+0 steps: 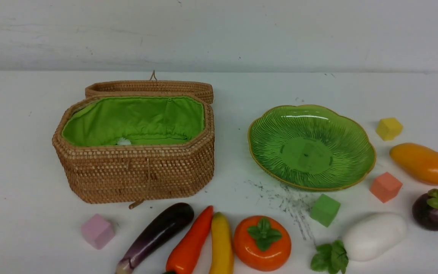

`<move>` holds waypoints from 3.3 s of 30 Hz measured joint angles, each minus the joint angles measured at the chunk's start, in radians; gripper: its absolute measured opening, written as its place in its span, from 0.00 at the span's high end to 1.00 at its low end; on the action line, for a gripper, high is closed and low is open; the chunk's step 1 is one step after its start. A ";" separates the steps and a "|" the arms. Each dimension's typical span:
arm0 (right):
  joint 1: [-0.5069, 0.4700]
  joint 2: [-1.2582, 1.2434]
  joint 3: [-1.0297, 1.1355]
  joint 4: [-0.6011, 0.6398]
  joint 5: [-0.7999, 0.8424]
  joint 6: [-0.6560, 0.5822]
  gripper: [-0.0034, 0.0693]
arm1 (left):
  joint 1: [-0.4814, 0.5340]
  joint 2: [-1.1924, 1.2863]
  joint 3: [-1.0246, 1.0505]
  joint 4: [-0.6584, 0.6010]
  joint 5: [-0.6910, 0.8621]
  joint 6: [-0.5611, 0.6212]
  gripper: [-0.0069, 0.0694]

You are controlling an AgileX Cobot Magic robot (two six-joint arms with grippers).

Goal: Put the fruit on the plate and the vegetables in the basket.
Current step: Use the left arm to grab an eggplant and put it into the left basket

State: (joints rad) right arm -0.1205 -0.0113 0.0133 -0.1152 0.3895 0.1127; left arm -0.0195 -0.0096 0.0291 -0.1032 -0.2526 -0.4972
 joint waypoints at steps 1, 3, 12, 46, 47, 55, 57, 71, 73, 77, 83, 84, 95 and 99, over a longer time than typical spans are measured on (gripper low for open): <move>0.000 0.000 0.000 0.000 0.000 0.000 0.62 | 0.000 0.000 -0.001 0.000 -0.003 0.000 0.60; 0.000 0.000 0.000 0.000 0.000 0.000 0.62 | 0.000 0.000 -0.046 -0.002 0.009 -0.003 0.60; 0.000 0.000 0.000 0.000 0.000 0.000 0.62 | 0.000 0.174 -0.515 0.005 0.468 -0.002 0.60; 0.000 0.000 0.000 0.000 0.000 0.000 0.62 | -0.418 1.420 -1.011 0.003 1.076 0.427 0.44; 0.000 0.000 0.000 0.000 0.000 0.000 0.62 | -0.430 1.441 -1.026 0.018 1.077 0.429 0.41; 0.000 0.000 0.000 0.000 0.000 0.000 0.62 | -0.471 1.663 -1.104 0.174 1.035 0.478 0.16; 0.000 0.000 0.000 0.000 0.000 0.000 0.62 | -0.471 1.713 -1.106 0.173 1.014 0.497 0.15; 0.000 0.000 0.000 0.000 0.000 0.000 0.62 | -0.471 1.822 -1.111 0.084 1.040 0.570 0.47; 0.000 0.000 0.000 0.000 0.000 0.000 0.62 | -0.471 1.793 -1.115 0.085 1.071 0.570 0.47; 0.000 0.000 0.000 0.000 0.000 0.000 0.62 | -0.471 1.664 -1.159 0.113 1.164 0.641 0.47; 0.000 0.000 0.000 0.000 0.000 0.000 0.62 | -0.471 1.476 -1.278 0.215 1.268 0.909 0.47; 0.000 0.000 0.000 0.000 0.000 0.000 0.62 | -0.471 1.456 -1.298 0.260 1.261 0.962 0.47; 0.000 0.000 0.000 0.000 0.000 0.000 0.62 | -0.404 1.590 -1.335 0.799 0.845 0.912 0.47; 0.000 0.000 0.000 0.000 0.000 0.000 0.62 | -0.404 1.690 -1.335 0.849 0.761 0.834 0.47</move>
State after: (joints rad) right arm -0.1205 -0.0113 0.0133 -0.1152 0.3895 0.1127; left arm -0.4239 1.6800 -1.3063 0.7456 0.5084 0.3368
